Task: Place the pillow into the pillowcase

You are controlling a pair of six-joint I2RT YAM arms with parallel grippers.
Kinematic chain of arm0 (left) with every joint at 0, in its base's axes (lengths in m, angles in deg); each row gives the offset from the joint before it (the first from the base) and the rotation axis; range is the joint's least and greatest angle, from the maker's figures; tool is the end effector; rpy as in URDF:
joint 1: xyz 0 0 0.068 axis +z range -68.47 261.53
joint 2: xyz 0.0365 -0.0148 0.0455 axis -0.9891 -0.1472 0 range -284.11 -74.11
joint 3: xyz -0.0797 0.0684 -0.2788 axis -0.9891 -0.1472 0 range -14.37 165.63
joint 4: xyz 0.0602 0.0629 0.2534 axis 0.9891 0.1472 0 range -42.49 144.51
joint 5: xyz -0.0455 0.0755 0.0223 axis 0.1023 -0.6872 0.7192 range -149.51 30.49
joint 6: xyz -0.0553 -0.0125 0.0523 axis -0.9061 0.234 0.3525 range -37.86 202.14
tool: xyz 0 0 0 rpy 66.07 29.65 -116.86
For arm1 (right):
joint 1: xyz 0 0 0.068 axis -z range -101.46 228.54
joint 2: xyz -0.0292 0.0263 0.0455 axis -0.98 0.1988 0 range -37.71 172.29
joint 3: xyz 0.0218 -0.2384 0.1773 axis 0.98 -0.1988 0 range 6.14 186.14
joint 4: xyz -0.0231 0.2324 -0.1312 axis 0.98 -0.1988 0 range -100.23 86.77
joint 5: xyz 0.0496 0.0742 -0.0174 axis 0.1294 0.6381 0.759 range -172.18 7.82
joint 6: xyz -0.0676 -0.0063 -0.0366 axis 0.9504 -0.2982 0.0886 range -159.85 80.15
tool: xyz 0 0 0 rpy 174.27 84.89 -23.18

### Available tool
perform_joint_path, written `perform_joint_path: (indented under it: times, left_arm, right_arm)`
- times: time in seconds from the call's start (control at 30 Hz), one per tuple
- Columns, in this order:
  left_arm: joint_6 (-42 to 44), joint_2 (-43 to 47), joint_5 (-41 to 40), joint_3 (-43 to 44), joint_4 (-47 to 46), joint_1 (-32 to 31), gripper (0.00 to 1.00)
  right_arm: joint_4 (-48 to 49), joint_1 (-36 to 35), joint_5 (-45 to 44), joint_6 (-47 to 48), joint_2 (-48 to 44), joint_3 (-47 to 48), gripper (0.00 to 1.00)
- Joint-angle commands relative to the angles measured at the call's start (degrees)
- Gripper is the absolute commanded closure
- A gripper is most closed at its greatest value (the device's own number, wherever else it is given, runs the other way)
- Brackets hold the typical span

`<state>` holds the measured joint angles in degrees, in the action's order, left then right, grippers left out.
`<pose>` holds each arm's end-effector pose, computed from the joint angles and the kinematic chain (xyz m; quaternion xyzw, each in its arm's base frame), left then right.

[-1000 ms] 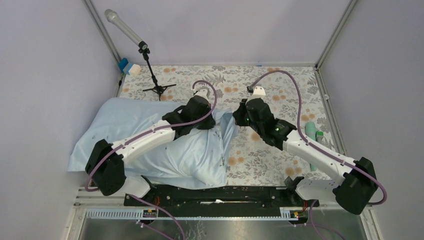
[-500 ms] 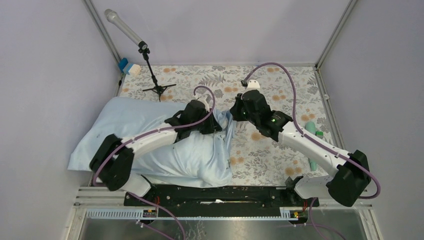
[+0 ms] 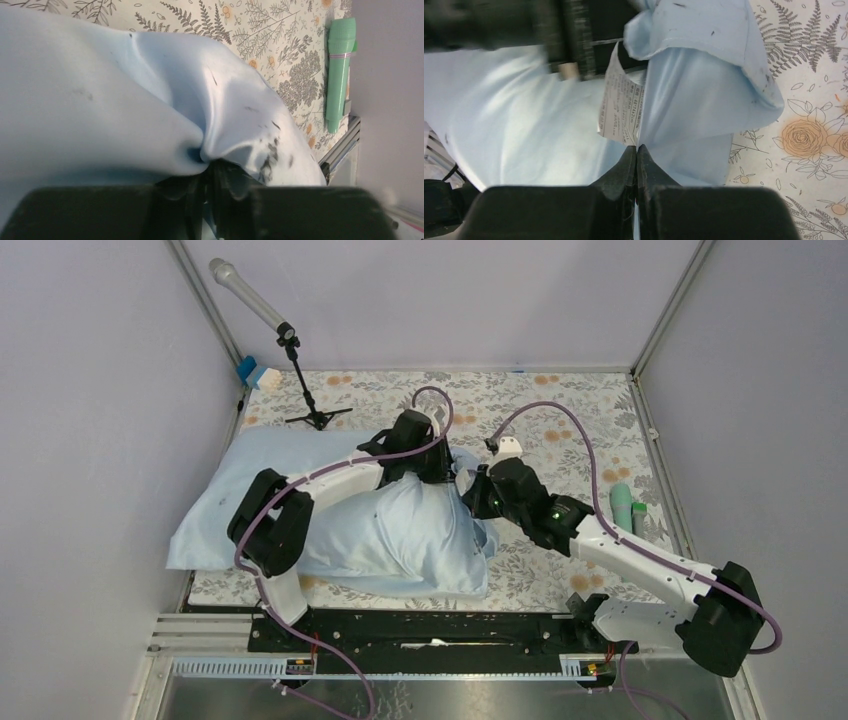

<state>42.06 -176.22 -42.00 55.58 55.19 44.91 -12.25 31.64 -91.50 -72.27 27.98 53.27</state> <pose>0.3341 -0.2729 0.2261 0.0376 0.8967 -0.3681 0.2430 0.2001 0.1983 0.2901 -0.0656 0.8510 0.2760 0.4420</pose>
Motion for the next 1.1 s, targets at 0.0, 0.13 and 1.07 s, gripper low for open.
perform_joint_path:
  times: [0.0,0.13,1.07]
  left_arm:
    - [4.12,11.18,-4.69,-2.42,3.95,1.64,0.77]
    - [3.51,19.77,-6.08,-5.89,6.97,0.39,0.73]
    - [-0.18,17.21,-48.39,9.26,29.54,-27.96,1.00]
  right_arm:
    - [6.03,3.51,5.48,-2.50,-2.42,-0.81,1.00]
    - [6.62,4.87,6.28,-1.69,-1.78,0.10,1.00]
    - [3.93,9.68,5.84,-2.90,-11.09,-9.40,1.00]
